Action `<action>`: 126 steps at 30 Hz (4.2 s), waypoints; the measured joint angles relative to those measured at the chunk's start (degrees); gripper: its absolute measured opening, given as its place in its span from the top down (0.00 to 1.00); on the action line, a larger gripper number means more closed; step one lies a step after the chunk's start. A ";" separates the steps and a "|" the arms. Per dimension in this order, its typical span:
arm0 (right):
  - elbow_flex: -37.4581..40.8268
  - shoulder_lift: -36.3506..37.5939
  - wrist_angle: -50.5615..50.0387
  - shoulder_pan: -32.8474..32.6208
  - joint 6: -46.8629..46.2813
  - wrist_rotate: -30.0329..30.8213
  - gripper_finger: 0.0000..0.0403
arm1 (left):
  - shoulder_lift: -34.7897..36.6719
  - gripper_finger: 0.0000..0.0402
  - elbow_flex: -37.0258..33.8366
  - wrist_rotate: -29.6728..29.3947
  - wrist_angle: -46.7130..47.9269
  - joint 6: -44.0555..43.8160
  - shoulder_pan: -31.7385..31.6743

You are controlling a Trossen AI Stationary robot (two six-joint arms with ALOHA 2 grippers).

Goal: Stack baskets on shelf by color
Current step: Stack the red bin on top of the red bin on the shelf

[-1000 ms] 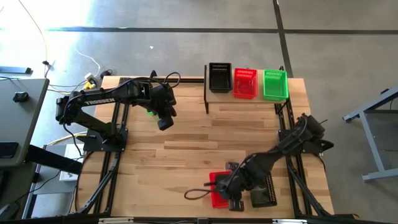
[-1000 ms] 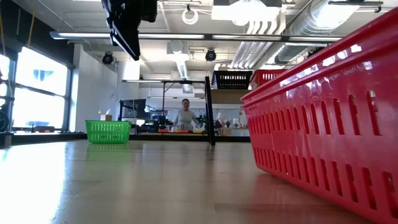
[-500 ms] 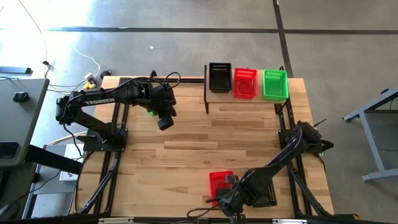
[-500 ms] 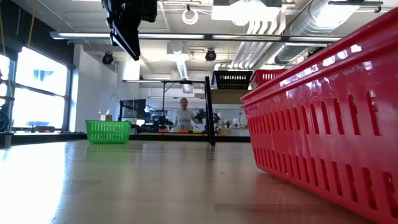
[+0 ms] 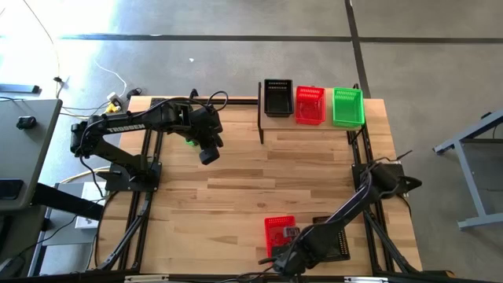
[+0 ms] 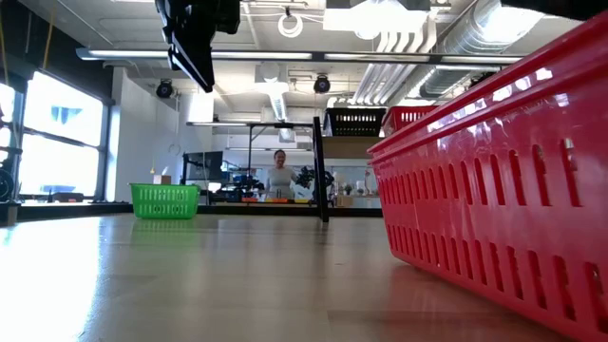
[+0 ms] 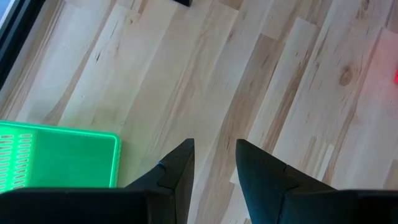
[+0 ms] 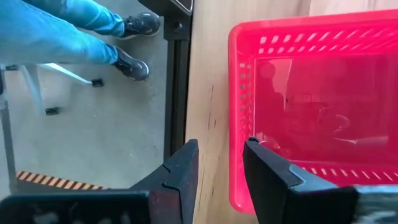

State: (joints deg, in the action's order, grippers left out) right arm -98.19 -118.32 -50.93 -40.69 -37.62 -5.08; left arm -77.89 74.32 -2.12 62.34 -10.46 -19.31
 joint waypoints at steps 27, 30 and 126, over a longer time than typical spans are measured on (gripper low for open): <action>1.84 -1.45 0.29 0.28 -1.38 0.35 0.78 | 0.00 0.73 0.00 -0.01 0.00 0.14 0.00; 1.92 -1.45 0.29 0.37 -1.38 0.39 0.85 | 0.00 0.73 0.00 -0.01 0.00 0.14 0.00; 1.86 6.14 -6.18 11.45 -10.49 -5.42 0.94 | 0.00 0.73 0.00 -0.23 -0.05 3.20 -0.07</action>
State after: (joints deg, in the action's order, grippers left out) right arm -96.33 -112.18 -57.11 -29.23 -48.12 -10.50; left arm -77.89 74.32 -2.35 62.29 -7.27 -19.38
